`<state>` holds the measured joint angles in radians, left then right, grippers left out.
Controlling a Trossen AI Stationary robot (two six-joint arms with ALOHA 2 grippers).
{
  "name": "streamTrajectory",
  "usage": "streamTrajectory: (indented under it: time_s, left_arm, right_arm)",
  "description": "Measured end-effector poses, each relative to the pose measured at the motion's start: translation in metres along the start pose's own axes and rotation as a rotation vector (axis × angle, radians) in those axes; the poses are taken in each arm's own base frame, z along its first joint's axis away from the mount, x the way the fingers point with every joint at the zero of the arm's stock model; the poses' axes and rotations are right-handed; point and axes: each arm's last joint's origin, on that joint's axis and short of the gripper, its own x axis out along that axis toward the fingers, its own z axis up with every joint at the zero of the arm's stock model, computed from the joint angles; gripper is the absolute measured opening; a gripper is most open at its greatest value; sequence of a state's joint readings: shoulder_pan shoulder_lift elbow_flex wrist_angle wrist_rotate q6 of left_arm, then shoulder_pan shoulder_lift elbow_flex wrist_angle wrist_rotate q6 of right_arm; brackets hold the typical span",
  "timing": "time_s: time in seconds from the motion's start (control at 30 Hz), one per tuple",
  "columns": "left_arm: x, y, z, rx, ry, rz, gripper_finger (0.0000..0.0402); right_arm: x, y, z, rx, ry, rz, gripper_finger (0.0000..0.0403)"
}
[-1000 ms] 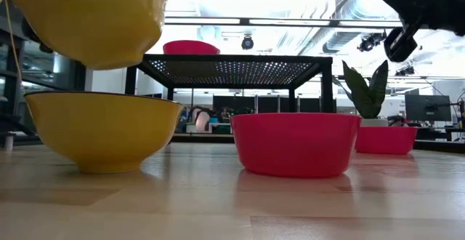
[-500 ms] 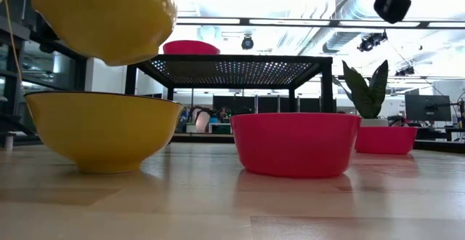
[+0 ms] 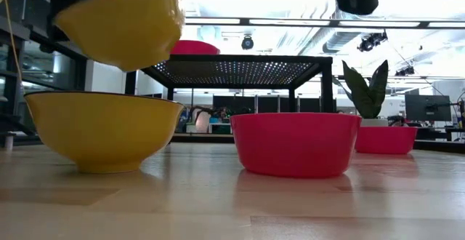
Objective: Pick & Place Mini bowls
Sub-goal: Put the left yellow patterned bowl on the shelf
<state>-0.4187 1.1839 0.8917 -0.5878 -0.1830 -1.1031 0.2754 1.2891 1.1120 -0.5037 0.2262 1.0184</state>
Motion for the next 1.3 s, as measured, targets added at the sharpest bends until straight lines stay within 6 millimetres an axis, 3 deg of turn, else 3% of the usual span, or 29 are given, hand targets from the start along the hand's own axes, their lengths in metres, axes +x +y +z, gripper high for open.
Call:
streamTrajectory:
  time_s: [0.23,0.37,0.53,0.93,1.3]
  left_arm:
    - [0.000,-0.005,0.004,0.057,-0.087,-0.024,0.0000]
    - [0.000,-0.006,0.006,0.083,-0.132,-0.023,0.0000]
    - [-0.001,-0.010,0.009,0.124,-0.188,-0.041,0.0000]
    - [-0.003,-0.017,0.015,0.218,-0.276,-0.084,0.0000]
    - [-0.006,-0.022,0.021,0.259,-0.405,-0.072,0.0000]
  right_arm:
    - [0.037,0.040,-0.039,-0.037,-0.063,-0.077,0.0000]
    - [0.044,0.063,-0.061,-0.049,-0.186,-0.094,0.0000]
    - [0.049,0.084,-0.074,-0.079,-0.282,-0.105,0.0000]
    - [0.063,0.093,-0.059,-0.077,-0.135,0.063,0.0000]
    - [0.038,0.101,-0.079,-0.110,-0.394,-0.037,0.0000]
